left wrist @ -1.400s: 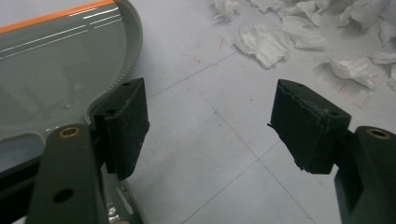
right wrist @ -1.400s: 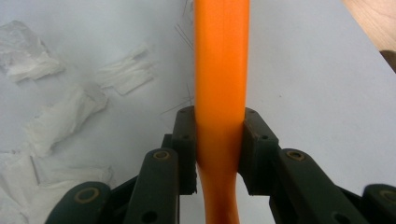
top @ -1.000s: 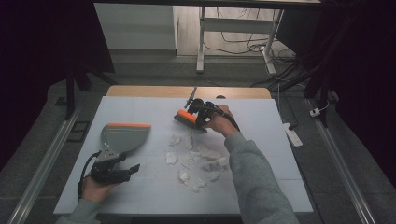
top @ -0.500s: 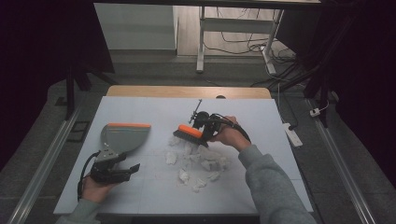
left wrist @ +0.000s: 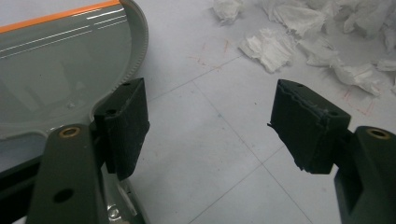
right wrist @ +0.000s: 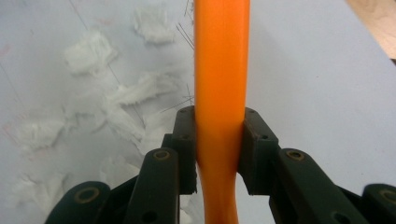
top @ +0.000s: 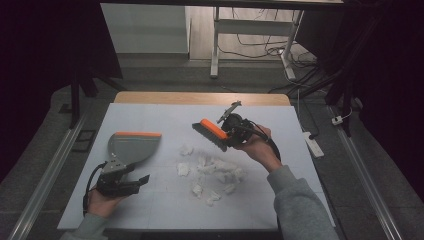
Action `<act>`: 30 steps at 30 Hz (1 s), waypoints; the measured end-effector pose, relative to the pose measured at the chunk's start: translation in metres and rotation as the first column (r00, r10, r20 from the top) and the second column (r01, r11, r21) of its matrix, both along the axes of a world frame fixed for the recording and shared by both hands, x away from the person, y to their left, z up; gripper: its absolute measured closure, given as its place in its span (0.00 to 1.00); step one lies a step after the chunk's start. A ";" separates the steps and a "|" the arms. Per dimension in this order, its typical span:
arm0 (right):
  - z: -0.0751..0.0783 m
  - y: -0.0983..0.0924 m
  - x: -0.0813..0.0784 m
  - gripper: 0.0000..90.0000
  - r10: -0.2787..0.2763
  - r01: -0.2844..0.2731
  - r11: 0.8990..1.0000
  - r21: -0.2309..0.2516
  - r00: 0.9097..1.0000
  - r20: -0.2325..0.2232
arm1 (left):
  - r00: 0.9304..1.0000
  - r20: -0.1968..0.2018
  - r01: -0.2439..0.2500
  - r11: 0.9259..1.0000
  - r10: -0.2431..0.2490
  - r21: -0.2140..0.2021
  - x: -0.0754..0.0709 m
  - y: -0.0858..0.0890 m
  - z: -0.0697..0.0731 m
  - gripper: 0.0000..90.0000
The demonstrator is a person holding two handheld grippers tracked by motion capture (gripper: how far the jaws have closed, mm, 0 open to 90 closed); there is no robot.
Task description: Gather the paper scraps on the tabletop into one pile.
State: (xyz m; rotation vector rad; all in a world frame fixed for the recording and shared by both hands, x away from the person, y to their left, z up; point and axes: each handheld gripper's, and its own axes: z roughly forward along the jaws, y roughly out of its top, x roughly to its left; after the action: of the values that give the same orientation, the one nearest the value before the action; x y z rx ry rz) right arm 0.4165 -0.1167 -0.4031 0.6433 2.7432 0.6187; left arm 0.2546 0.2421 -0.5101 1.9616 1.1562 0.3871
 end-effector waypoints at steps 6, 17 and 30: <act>0.004 0.007 -0.002 0.78 -0.028 0.029 0.998 0.054 0.999 -0.017 | 1.000 0.002 -0.004 1.000 0.004 -0.001 0.001 0.002 -0.001 0.32; -0.022 0.067 0.010 0.78 -0.061 0.077 0.985 0.154 0.992 -0.108 | 1.000 0.001 -0.001 1.000 0.001 0.001 0.001 0.002 -0.001 0.32; -0.070 0.109 0.034 0.79 -0.164 0.235 0.946 0.224 0.942 -0.293 | 1.000 0.010 -0.002 1.000 0.002 0.002 -0.001 0.004 0.000 0.32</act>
State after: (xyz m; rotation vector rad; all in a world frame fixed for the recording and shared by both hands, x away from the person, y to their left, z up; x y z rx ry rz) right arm 0.4505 -0.0079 -0.4730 1.1316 2.8105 0.9056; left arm 0.2541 0.2461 -0.5102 1.9590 1.1518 0.3985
